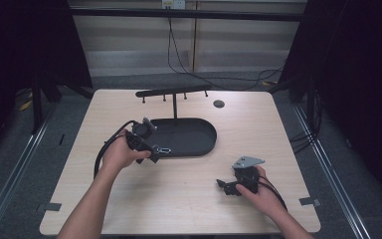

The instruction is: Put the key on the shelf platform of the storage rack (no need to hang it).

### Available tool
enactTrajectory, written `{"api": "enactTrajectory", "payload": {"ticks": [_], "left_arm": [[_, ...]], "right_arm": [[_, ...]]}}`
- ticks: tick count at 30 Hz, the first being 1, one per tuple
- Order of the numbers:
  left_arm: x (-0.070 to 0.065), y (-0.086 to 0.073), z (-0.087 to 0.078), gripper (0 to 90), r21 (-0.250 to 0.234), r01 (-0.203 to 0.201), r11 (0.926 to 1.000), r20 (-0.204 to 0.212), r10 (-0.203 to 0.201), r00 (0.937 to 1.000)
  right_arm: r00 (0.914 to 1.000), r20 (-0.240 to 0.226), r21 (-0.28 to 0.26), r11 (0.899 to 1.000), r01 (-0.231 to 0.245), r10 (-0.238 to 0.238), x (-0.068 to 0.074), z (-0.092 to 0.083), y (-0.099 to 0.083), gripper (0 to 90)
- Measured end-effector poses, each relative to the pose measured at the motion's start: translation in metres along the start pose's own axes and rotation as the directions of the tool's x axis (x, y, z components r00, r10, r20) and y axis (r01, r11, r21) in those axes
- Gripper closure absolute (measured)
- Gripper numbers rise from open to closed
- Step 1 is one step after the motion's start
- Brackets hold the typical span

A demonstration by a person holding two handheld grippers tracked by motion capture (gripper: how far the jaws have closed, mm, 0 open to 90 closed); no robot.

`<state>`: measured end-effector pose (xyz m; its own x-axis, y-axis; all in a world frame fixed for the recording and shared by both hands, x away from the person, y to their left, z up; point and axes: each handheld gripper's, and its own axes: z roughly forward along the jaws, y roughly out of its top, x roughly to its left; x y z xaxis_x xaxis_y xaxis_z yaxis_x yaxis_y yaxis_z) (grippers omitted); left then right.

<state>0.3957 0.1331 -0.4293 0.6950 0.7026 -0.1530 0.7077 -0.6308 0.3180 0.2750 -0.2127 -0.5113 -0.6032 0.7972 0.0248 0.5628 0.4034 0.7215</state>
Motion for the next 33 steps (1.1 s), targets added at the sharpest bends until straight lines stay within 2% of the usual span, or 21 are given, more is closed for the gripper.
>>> {"api": "enactTrajectory", "payload": {"ticks": [12, 22, 30, 33], "left_arm": [[0.006, -0.018, 0.0, 26.3, -0.008, 0.006, 1.0, 0.007, -0.006, 1.0], [0.012, -0.032, -0.001, 22.6, -0.024, -0.007, 0.9997, 0.009, 0.007, 0.9999], [0.013, -0.045, 0.001, 20.8, -0.04, -0.007, 0.9992, -0.004, 0.007, 1.0], [0.015, -0.051, 0.003, 20.3, -0.031, -0.01, 0.9995, 0.002, 0.01, 0.9999]], "right_arm": [[1.0, 0.0, 0.001, 1.0, -0.002, 0.002, 0.0, 0.0, 0.0, 15.0], [1.0, 0.0, 0.001, 1.0, -0.002, 0.002, 0.0, 0.0, 0.0, 15.0], [1.0, 0.0, 0.0, 1.0, 0.0, 0.0, 0.0, 0.0, 0.0, 15.0], [1.0, 0.0, -0.003, 1.0, 0.005, -0.005, 0.0, 0.0, 0.0, 15.0]]}}
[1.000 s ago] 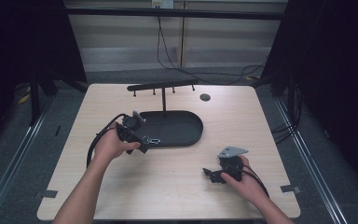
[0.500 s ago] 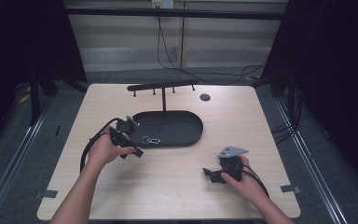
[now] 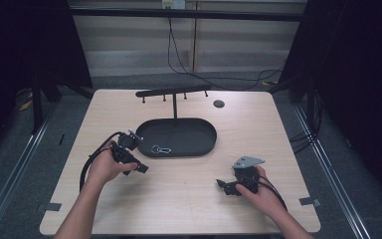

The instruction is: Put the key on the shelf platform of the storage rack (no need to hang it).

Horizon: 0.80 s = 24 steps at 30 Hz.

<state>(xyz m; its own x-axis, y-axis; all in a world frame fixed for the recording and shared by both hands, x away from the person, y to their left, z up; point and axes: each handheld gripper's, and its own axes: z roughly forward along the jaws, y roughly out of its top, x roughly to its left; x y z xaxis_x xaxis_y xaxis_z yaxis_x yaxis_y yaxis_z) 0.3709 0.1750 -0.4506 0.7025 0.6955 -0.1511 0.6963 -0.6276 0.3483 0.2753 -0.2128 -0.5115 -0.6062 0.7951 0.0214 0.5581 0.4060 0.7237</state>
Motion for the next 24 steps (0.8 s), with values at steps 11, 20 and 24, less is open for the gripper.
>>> {"api": "enactTrajectory", "payload": {"ticks": [11, 20, 24], "left_arm": [[0.004, -0.013, 0.002, 20.3, -0.002, 0.023, 0.9997, 0.003, -0.023, 0.9997], [0.007, -0.025, 0.004, 20.4, -0.009, 0.026, 0.9996, 0.001, -0.026, 0.9997], [0.009, -0.03, 0.005, 20.4, -0.007, 0.025, 0.9997, 0.0, -0.025, 0.9997]], "right_arm": [[1.0, 0.0, 0.003, 1.0, -0.005, 0.005, 0.0, 0.0, 0.0, 15.0], [1.0, 0.0, 0.003, 1.0, -0.005, 0.005, 0.0, 0.0, 0.0, 15.0], [1.0, 0.0, 0.001, 1.0, -0.002, 0.002, 0.0, 0.0, 0.0, 15.0]]}}
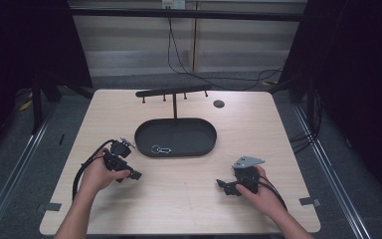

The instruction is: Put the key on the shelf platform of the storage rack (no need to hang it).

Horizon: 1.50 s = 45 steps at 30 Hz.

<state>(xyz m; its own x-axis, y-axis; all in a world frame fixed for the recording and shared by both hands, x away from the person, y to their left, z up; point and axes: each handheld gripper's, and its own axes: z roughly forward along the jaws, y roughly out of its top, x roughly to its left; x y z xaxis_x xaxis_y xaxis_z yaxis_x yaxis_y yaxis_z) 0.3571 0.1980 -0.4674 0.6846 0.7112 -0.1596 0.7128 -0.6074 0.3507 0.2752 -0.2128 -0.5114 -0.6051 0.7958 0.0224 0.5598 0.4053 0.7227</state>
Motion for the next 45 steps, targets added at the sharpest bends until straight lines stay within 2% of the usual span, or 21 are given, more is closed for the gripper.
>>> {"api": "enactTrajectory", "payload": {"ticks": [9, 25, 30, 33, 34, 39, 40, 44, 45], "left_arm": [[0.003, -0.01, 0.002, 20.4, 0.004, 0.008, 1.0, -0.003, -0.008, 1.0], [0.005, -0.021, 0.001, 20.0, -0.008, -0.019, 0.9998, -0.033, 0.019, 0.9993], [0.002, -0.024, 0.003, 17.5, -0.019, -0.061, 0.9979, -0.045, 0.06, 0.9972], [0.001, -0.025, 0.003, 16.7, -0.027, -0.062, 0.9977, -0.052, 0.061, 0.9968], [0.001, -0.026, 0.003, 16.6, -0.03, -0.076, 0.9967, -0.056, 0.074, 0.9957], [-0.002, -0.028, 0.004, 15.5, -0.023, -0.093, 0.9954, -0.068, 0.091, 0.9935], [-0.002, -0.029, 0.004, 15.4, -0.027, -0.111, 0.9935, -0.072, 0.108, 0.9915], [-0.003, -0.03, 0.004, 15.3, -0.037, -0.113, 0.9929, -0.082, 0.11, 0.9906], [-0.003, -0.031, 0.004, 15.2, -0.036, -0.126, 0.9913, -0.088, 0.123, 0.9885]], "right_arm": [[1.0, 0.0, 0.003, 1.0, -0.005, 0.005, 0.0, 0.0, 0.0, 15.0], [1.0, 0.0, 0.003, 1.0, -0.005, 0.005, 0.0, 0.0, 0.0, 15.0], [1.0, 0.0, 0.003, 1.0, -0.005, 0.005, 0.0, 0.0, 0.0, 15.0], [1.0, 0.0, 0.003, 1.0, -0.005, 0.005, 0.0, 0.0, 0.0, 15.0], [1.0, 0.0, 0.003, 1.0, -0.005, 0.005, 0.0, 0.0, 0.0, 15.0], [1.0, 0.0, 0.003, 1.0, -0.005, 0.005, 0.0, 0.0, 0.0, 15.0], [1.0, 0.0, 0.003, 1.0, -0.005, 0.005, 0.0, 0.0, 0.0, 15.0], [1.0, 0.0, 0.0, 1.0, 0.001, -0.001, 0.0, 0.0, 0.0, 15.0], [1.0, 0.0, 0.002, 1.0, -0.003, 0.003, 0.0, 0.0, 0.0, 15.0]]}}
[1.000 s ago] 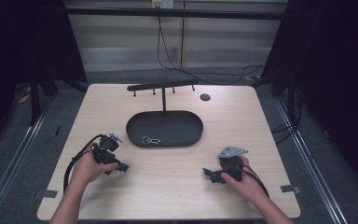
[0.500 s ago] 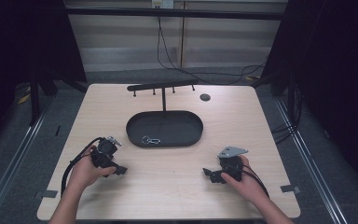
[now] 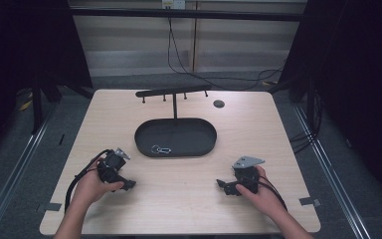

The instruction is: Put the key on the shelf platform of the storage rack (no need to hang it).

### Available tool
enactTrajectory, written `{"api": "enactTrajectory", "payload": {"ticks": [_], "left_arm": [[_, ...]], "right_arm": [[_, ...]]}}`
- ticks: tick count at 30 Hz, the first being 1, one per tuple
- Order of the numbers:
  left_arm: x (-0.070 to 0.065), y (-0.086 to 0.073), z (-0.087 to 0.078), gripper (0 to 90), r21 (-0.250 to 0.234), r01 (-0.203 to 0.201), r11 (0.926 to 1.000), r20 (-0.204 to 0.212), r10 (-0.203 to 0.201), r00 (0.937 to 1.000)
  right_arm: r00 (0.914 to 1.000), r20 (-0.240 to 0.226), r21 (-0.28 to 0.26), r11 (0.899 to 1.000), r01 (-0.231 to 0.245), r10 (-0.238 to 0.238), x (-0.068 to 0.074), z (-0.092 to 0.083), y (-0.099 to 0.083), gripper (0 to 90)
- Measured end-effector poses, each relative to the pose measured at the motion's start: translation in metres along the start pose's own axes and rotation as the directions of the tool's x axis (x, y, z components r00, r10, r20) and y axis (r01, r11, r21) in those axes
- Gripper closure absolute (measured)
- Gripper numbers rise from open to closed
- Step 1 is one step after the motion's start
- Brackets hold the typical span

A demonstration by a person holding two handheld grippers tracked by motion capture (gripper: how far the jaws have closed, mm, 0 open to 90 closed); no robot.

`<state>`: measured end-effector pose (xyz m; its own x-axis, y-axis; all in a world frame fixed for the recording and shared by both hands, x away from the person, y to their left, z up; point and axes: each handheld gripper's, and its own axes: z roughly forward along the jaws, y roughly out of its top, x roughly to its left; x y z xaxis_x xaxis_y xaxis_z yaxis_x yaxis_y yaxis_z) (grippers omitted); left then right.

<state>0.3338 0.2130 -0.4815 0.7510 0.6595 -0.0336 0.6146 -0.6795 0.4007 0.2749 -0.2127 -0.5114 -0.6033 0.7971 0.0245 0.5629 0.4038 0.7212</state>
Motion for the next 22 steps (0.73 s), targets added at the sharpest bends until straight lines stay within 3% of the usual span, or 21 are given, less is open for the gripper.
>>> {"api": "enactTrajectory", "payload": {"ticks": [3, 11, 22], "left_arm": [[-0.002, -0.001, 0.0, 14.8, -0.007, 0.013, 0.9999, -0.003, -0.013, 0.9999], [-0.003, -0.01, 0.0, 12.1, -0.054, -0.006, 0.9985, -0.002, 0.006, 1.0], [-0.004, -0.013, -0.001, 11.7, -0.063, -0.005, 0.998, -0.003, 0.005, 1.0]], "right_arm": [[1.0, 0.0, -0.002, 1.0, 0.004, -0.004, 0.0, 0.0, 0.0, 15.0], [1.0, 0.0, 0.0, 1.0, 0.0, 0.0, 0.0, 0.0, 0.0, 15.0], [1.0, 0.0, 0.001, 1.0, -0.001, 0.001, 0.0, 0.0, 0.0, 15.0]]}}
